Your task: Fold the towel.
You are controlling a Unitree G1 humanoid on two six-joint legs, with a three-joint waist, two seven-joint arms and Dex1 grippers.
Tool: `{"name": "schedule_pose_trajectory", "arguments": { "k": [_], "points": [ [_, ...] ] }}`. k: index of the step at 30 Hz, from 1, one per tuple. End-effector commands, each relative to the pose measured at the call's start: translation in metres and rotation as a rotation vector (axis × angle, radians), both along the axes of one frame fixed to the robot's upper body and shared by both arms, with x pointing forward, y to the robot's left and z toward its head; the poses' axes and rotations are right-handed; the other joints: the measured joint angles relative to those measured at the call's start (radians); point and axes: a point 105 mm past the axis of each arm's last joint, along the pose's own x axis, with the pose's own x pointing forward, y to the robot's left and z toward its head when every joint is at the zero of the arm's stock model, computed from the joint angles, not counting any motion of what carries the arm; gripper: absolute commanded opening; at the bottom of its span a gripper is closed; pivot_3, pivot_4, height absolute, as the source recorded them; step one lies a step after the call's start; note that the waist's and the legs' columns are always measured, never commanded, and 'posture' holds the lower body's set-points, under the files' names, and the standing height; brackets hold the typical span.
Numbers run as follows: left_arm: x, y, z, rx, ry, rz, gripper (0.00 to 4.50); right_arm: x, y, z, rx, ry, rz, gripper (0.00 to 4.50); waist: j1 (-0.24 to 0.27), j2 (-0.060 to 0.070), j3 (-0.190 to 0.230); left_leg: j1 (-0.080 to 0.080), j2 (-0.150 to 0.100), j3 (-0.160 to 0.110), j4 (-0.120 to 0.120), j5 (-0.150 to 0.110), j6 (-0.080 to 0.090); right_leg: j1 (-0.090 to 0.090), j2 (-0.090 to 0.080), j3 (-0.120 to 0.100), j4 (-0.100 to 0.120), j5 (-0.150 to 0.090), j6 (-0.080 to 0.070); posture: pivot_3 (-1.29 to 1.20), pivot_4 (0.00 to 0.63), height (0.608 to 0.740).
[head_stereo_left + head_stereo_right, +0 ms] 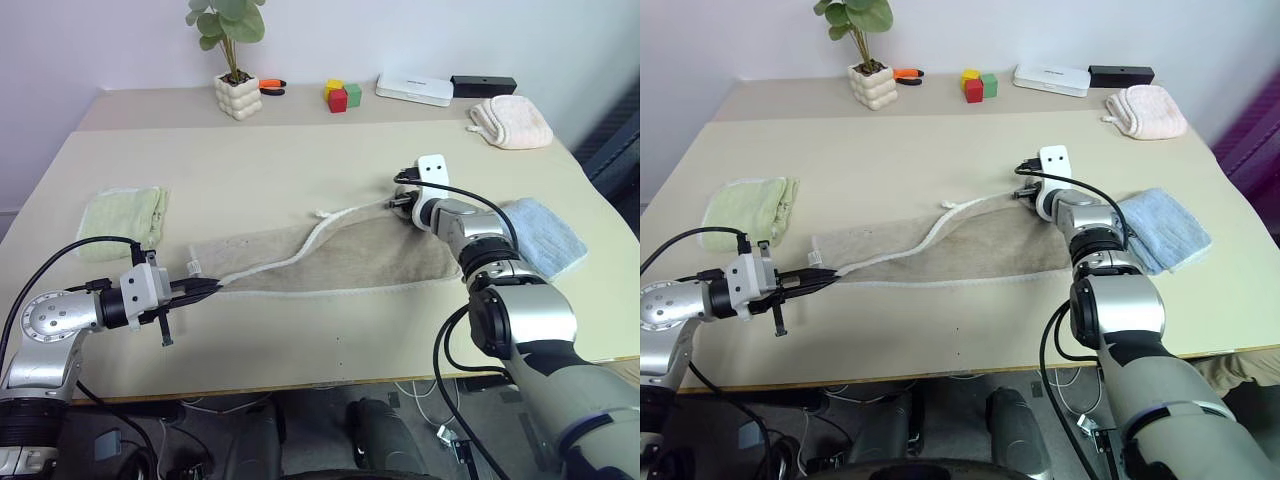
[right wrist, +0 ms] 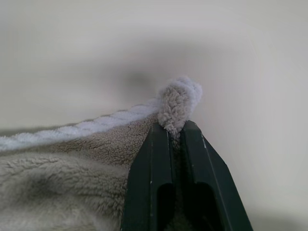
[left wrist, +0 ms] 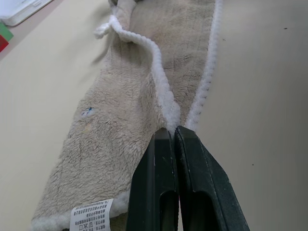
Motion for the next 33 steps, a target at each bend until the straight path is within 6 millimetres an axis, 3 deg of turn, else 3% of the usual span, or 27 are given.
{"name": "schedule_pose_trajectory", "arguments": {
  "k": [1,7,12,14,21,23,26,28,31,33],
  "points": [
    [0.004,0.005,0.013,-0.030,-0.050,0.032,0.00,0.002,-0.017,0.019,-0.059,-0.099,0.005,0.09,0.001,0.000,0.000,0.000,0.000,0.000,0.000,0.000,0.000,0.000,0.000,0.000,0.000,0.000,0.000,0.00,0.150,0.740],
    [0.021,0.013,0.027,-0.117,-0.080,0.125,0.00,-0.017,-0.022,0.061,0.061,-0.310,0.147,0.09,0.001,0.001,0.000,0.000,0.000,0.000,0.000,0.000,0.000,0.000,0.000,0.000,0.000,0.000,0.000,0.00,0.150,0.740],
    [0.029,0.014,0.033,-0.162,-0.088,0.146,0.00,-0.062,-0.012,0.085,0.082,-0.472,0.324,0.09,0.000,0.001,0.000,0.000,0.000,-0.001,-0.001,0.000,0.000,0.000,0.001,0.000,0.000,0.000,0.001,0.00,0.150,0.740],
    [0.031,0.014,0.033,-0.161,-0.081,0.143,0.00,-0.087,-0.009,0.073,-0.039,-0.489,0.399,0.09,0.007,0.000,0.000,0.000,0.000,-0.001,-0.001,0.000,0.000,0.000,0.001,0.000,0.000,0.000,0.001,0.00,0.150,0.740],
    [0.035,0.012,0.032,-0.167,-0.061,0.125,0.00,-0.155,0.008,0.056,0.084,-0.371,0.668,0.09,0.009,0.000,0.000,0.001,0.000,-0.001,0.002,0.000,0.000,0.003,0.000,-0.001,0.000,0.000,0.000,0.00,0.150,0.740],
    [0.036,0.010,0.032,-0.167,-0.058,0.120,0.00,-0.171,0.013,0.040,0.053,-0.290,0.745,0.09,0.009,0.000,0.000,0.001,0.000,-0.002,0.002,0.000,0.000,0.003,0.001,-0.001,-0.001,0.000,0.000,0.00,0.150,0.740],
    [0.038,0.006,0.031,-0.163,-0.058,0.108,0.00,-0.185,0.018,0.018,0.020,-0.191,0.819,0.09,0.011,-0.001,-0.001,0.001,0.000,-0.002,0.002,0.000,0.000,0.003,0.001,-0.001,-0.001,0.000,0.000,0.00,0.150,0.740],
    [0.038,0.005,0.032,-0.170,-0.059,0.105,0.00,-0.181,0.016,0.013,-0.006,-0.179,0.811,0.09,0.010,-0.001,0.000,0.001,0.000,-0.002,0.003,0.000,0.000,0.003,0.001,-0.001,-0.001,0.000,0.000,0.00,0.150,0.740],
    [0.038,0.006,0.032,-0.176,-0.057,0.106,0.00,-0.164,0.013,0.017,-0.019,-0.209,0.756,0.97,0.006,-0.001,0.000,0.001,0.000,-0.002,0.003,0.000,0.000,0.003,0.001,-0.001,-0.001,-0.001,-0.001,0.00,0.150,0.740],
    [0.038,0.006,0.032,-0.173,-0.058,0.105,0.00,-0.154,0.011,0.009,-0.110,-0.208,0.744,1.94,0.007,-0.001,-0.001,0.001,0.000,-0.002,0.003,0.000,0.000,0.003,0.001,-0.001,-0.001,-0.001,-0.001,0.00,0.150,0.740]
  ]
}}
